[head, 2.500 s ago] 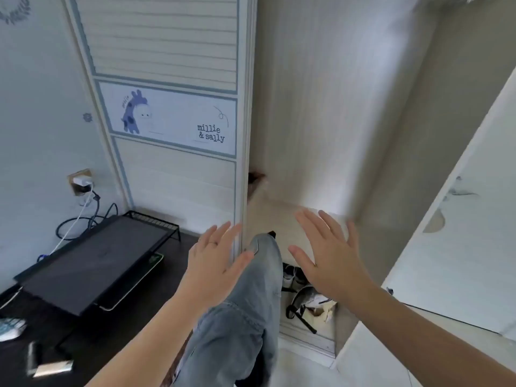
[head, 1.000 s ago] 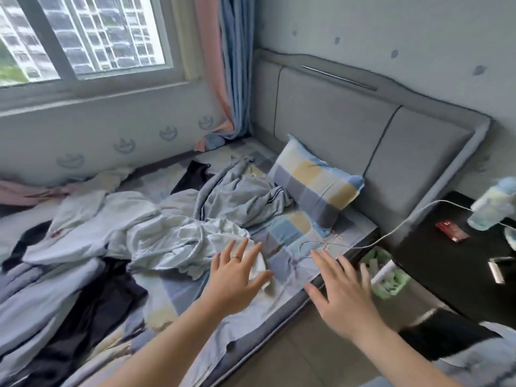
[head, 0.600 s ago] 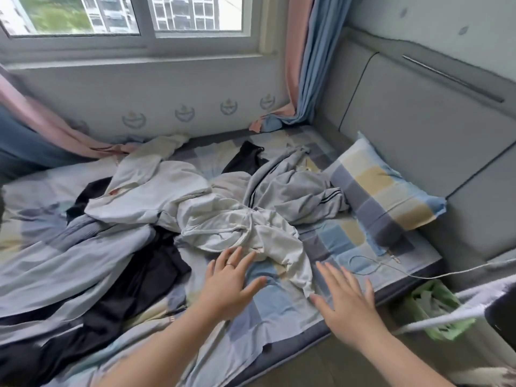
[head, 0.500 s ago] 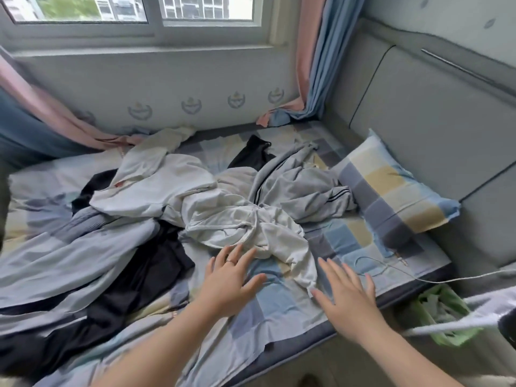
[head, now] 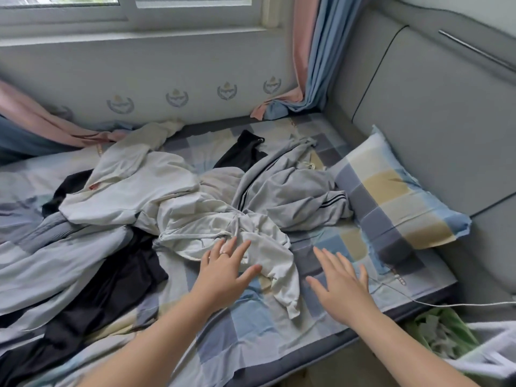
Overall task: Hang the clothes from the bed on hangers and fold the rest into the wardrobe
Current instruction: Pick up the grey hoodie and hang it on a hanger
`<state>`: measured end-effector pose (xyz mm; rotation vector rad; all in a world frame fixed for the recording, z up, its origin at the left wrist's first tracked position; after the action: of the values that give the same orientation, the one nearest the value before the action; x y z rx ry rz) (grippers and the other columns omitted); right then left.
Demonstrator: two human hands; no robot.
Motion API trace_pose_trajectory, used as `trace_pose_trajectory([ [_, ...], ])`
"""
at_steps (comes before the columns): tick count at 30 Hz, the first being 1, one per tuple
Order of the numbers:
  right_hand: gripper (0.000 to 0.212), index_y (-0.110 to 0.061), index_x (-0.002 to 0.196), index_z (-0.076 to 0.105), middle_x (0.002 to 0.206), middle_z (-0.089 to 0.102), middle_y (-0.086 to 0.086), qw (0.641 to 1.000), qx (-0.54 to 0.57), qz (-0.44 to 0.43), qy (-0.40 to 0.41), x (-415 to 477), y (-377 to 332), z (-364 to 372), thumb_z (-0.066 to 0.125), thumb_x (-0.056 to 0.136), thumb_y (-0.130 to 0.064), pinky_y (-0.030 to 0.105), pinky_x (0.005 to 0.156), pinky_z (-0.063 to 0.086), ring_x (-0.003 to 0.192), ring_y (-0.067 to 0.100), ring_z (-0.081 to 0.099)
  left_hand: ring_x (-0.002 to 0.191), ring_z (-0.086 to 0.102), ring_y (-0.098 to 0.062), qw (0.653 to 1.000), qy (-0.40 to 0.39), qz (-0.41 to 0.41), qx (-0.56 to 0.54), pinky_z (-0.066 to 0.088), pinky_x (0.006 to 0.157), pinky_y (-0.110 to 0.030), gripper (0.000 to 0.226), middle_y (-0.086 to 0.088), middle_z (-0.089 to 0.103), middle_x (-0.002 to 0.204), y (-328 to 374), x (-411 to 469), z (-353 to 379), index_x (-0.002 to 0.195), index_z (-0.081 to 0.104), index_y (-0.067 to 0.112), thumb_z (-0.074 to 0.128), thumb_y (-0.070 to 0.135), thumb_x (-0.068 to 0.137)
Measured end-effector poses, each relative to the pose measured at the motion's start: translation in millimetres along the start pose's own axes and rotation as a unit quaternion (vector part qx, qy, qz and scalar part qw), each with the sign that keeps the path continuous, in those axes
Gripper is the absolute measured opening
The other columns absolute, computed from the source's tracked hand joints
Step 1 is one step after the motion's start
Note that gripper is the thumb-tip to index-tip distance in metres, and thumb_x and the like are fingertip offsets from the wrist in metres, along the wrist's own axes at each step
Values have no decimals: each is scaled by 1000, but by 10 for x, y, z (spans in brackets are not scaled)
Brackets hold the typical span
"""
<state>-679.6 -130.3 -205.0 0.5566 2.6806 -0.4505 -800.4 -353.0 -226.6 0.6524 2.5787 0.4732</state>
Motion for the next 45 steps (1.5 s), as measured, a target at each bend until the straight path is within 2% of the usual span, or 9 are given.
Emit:
trace_pose_trajectory([
  [6, 68, -41, 157, -4, 167, -1, -15, 1000, 9, 5, -8, 416, 863, -332, 28, 101, -61, 57, 121, -5, 154, 15, -4, 155, -4, -19, 1000, -23, -2, 4, 2, 122, -46, 70, 6, 8, 168, 951, 715, 148, 157, 16, 44, 31, 72, 95],
  [11, 67, -40, 157, -1, 167, 1, -15, 998, 44, 37, 19, 572, 1506, -616, 27, 101, -61, 58, 119, -6, 154, 16, -3, 155, -6, -19, 997, -52, 39, 35, 0, 122, -46, 70, 7, 7, 169, 1681, 1194, 306, 157, 14, 44, 29, 72, 95],
  [20, 67, -39, 158, -1, 167, 1, -14, 988, 88, 122, 42, 870, 2341, -692, 28, 101, -61, 58, 121, -2, 154, 17, -2, 155, -2, -19, 988, -79, 113, 74, 4, 122, -46, 71, 7, 9, 168, 2402, 2227, 490, 158, 15, 43, 28, 73, 95],
  [25, 67, -36, 159, 3, 167, 5, -13, 983, 99, 148, 51, 1680, 2467, -460, 30, 101, -59, 58, 121, 2, 154, 17, 2, 154, -2, -17, 989, -86, 105, 56, 6, 121, -46, 70, 7, 11, 168, 2094, 3092, 756, 157, 18, 44, 31, 73, 94],
  [32, 66, -35, 159, 3, 168, 4, -11, 975, 129, 174, 45, 3700, 2584, 319, 34, 103, -52, 53, 122, 7, 154, 16, 3, 154, 5, -23, 982, -126, 120, 72, 9, 121, -48, 68, 3, 13, 168, 1593, 5246, 1720, 156, 21, 41, 34, 69, 96],
  [39, 67, -35, 158, 7, 167, 5, -11, 980, 80, 167, 70, 5739, 2943, 945, 39, 101, -50, 48, 120, 14, 153, 17, 5, 154, 2, -29, 979, -39, 171, 105, 13, 119, -57, 81, 0, 7, 169, 1229, 7512, 2569, 154, 11, 47, 34, 81, 84],
  [42, 68, -34, 158, 8, 168, 4, -10, 980, 73, 169, 81, 6455, 3080, 1095, 42, 101, -47, 51, 119, 16, 153, 18, 5, 153, 5, -30, 991, -20, 123, 45, 17, 115, -65, 87, 7, 9, 168, 911, 8239, 2877, 151, 6, 55, 44, 85, 79],
  [45, 70, -32, 158, 11, 168, 7, -7, 979, 40, 150, 133, 7105, 3174, 1069, 45, 99, -49, 53, 118, 16, 153, 20, 7, 153, 2, -31, 994, 17, 100, 31, 14, 119, -62, 84, 4, 18, 166, 468, 8516, 3284, 152, 19, 45, 37, 83, 79],
])
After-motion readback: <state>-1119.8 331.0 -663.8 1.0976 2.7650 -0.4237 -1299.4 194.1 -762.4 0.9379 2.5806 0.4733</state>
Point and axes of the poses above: each hand's wrist, its own x-axis towards the middle knuckle, its own z-axis out of the palm, y = z × x, the point moved 10 cm from there along x, towards the middle knuckle
